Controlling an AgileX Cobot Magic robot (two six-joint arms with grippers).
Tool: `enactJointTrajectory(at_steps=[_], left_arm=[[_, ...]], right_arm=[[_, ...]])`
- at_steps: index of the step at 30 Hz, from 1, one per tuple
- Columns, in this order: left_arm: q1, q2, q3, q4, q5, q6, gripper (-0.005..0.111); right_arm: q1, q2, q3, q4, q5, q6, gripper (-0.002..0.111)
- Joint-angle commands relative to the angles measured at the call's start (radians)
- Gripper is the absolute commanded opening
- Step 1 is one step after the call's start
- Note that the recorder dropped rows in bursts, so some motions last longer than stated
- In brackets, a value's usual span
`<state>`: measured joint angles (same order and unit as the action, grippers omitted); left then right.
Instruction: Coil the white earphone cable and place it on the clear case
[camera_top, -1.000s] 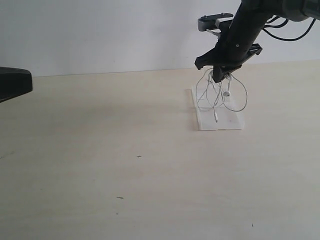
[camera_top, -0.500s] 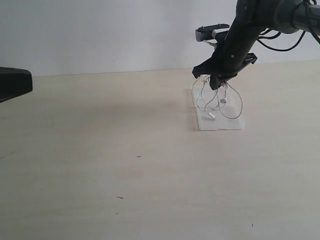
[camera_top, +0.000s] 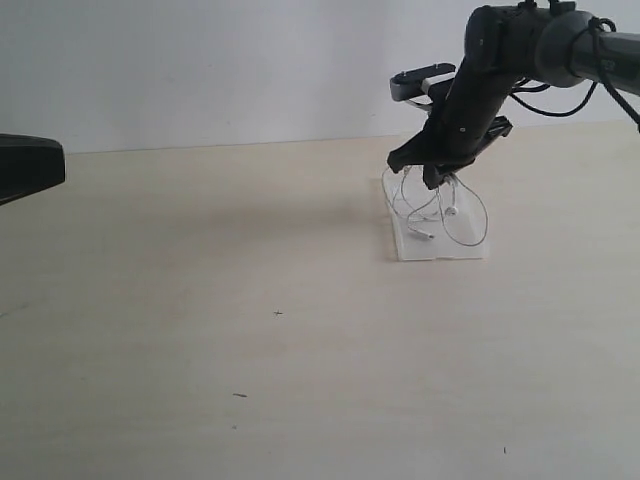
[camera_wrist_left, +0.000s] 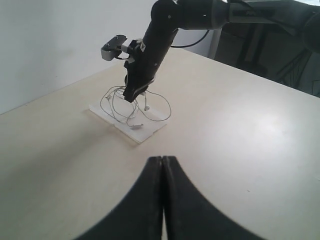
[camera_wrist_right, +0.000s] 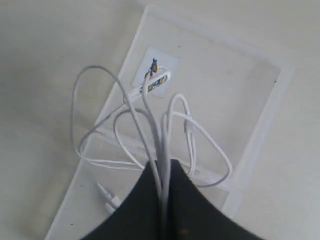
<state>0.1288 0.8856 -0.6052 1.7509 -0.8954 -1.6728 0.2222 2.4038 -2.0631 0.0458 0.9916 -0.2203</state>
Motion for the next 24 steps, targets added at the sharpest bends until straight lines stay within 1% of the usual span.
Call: enactJointTrajectory(at_steps=[1,8,14,24], left_arm=[[0.0,-0.002,0.002,-0.006,0.005,-0.009,0.0],[0.0,-0.002,0.002,-0.006,0.005,-0.009,0.0],[0.0,-0.002,0.002,-0.006,0.007,-0.009,0.0],[0.0,0.0,0.002,-0.006,0.006,-0.009,0.0]], right_arm=[[-0.002,0.017,-0.007,-0.046,0.009,-0.007,0.0],[-0.002,0.035,-0.007,-0.046,0.033,-0.024,0.0],[-0.002,0.035,-0.007,0.027,0.076,-0.101,0.0],[-0.002,0.035,-0.007,0.035,0.12,-0.143,0.001]])
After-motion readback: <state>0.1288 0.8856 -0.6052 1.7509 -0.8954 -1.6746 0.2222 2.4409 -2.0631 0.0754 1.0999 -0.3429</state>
